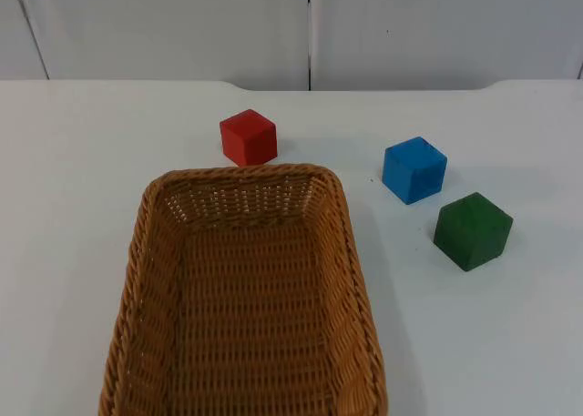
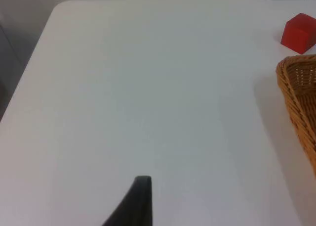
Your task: Pick up one cube with each hand and place exactly two cubes into the same basket, leaving the remaining cube outside.
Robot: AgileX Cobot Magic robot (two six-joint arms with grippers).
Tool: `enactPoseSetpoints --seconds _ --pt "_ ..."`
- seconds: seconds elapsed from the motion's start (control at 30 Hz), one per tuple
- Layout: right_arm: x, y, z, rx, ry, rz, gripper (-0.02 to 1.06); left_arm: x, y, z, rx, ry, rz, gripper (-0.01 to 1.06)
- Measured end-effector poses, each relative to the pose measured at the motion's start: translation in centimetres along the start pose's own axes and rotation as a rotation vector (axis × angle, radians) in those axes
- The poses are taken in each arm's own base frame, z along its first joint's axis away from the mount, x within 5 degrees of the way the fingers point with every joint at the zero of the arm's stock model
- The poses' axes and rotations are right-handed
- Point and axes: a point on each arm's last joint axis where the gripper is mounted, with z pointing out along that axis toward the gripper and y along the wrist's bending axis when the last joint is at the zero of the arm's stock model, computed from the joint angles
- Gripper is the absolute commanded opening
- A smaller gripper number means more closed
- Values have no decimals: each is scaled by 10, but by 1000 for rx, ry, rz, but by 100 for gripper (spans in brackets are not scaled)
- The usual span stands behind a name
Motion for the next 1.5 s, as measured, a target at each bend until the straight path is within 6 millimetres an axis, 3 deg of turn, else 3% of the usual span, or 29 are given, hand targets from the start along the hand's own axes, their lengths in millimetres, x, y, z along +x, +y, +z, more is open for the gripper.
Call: enactPoseSetpoints --seconds 0.27,0.63,1.0,1.5 --pt "-14 -1 3 -2 31 -16 105 -8 0 -5 -1 -33 0 105" --pt "-28 -2 28 -8 139 -14 105 -22 0 15 12 62 -7 105" --pt "-36 -3 46 -13 227 -16 105 -50 0 23 21 93 -14 105" --pt "-74 -5 61 -15 260 -17 105 -79 -1 43 40 118 -24 105"
